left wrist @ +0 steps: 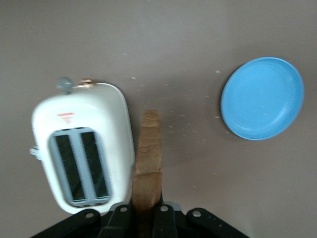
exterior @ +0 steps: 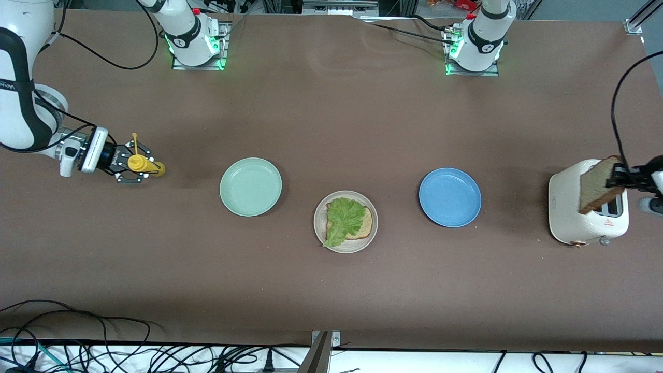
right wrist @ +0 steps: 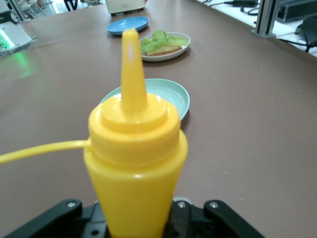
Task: Make sandwich on beige plate with both arms
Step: 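Lower the mustard with the right gripper while the left gripper carries bread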
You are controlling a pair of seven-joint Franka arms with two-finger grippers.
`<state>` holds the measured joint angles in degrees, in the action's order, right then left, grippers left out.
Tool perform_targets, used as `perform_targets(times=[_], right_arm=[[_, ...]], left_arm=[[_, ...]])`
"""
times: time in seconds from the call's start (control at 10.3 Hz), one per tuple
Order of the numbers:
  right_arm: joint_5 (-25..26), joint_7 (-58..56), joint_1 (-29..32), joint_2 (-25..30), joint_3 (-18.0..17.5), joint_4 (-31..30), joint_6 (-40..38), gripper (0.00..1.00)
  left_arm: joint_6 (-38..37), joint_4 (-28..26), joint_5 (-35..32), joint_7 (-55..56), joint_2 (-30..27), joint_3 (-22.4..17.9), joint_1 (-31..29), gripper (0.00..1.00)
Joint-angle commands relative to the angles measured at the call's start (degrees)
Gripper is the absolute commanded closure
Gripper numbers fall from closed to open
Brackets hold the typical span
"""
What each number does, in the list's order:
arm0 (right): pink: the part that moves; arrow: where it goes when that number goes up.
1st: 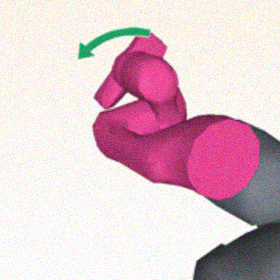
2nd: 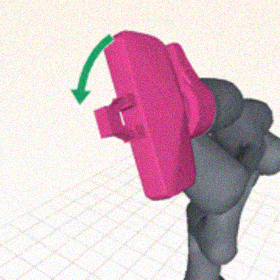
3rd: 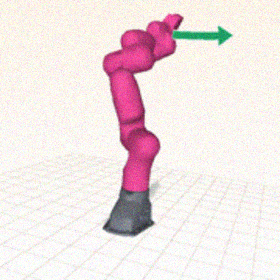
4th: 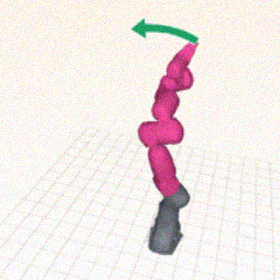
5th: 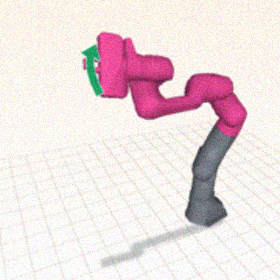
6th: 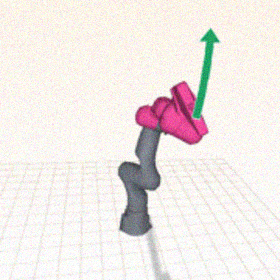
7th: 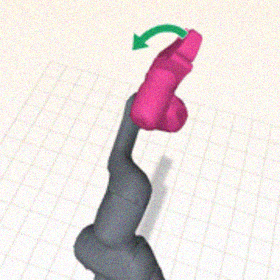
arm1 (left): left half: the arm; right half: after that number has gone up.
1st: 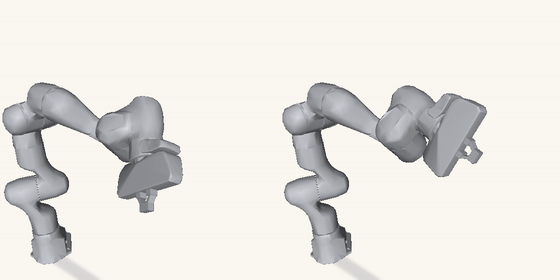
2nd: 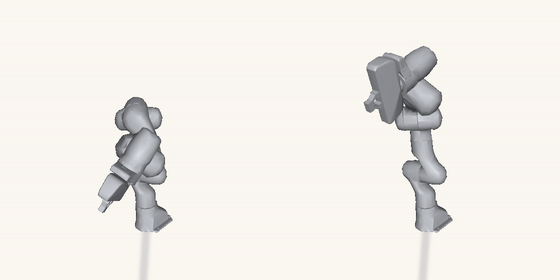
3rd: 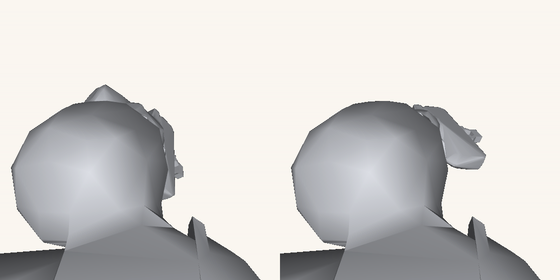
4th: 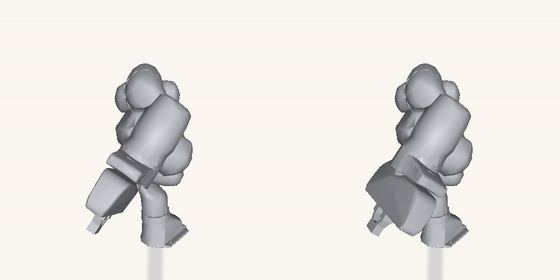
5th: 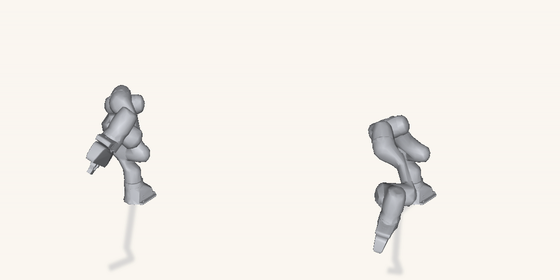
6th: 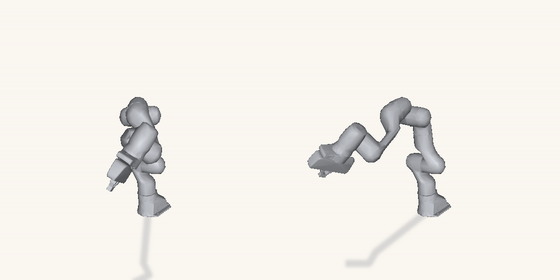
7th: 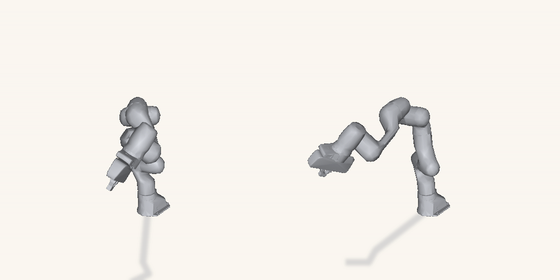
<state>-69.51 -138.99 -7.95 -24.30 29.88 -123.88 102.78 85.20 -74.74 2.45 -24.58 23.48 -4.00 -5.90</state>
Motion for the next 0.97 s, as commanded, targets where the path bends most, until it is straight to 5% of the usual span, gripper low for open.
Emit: perform_targets(times=[0.0, 0.49, 0.58, 0.68, 0.87], right_arm=[[-8.7, -9.1, -0.3, -3.7, -0.6, -2.5, -0.2, 1.00], [-12.1, -10.9, -0.1, -6.4, -1.1, -2.4, -2.1, 1.00], [-12.3, -10.8, -0.1, -6.8, -1.1, -2.3, -2.3, 0.77], [-12.4, -10.8, 0.0, -7.3, -1.1, -2.2, -2.7, 0.64], [-12.4, -10.8, 0.5, -7.4, -1.1, -2.2, -2.8, 0.52]], left_arm=[[-4.2, 1.4, 9.9, 2.3, 0.5, -0.4, 0.6, 1.00], [-7.1, 1.3, 31.5, 11.4, 8.1, -0.4, 12.5, 1.00], [-6.4, 1.4, 35.0, 14.9, 9.3, -0.4, 14.7, 1.00], [-3.7, 2.1, 38.5, 18.7, 10.9, -0.4, 16.1, 1.00], [1.8, 2.1, 41.0, 21.6, 13.1, -0.4, 20.6, 1.00]])
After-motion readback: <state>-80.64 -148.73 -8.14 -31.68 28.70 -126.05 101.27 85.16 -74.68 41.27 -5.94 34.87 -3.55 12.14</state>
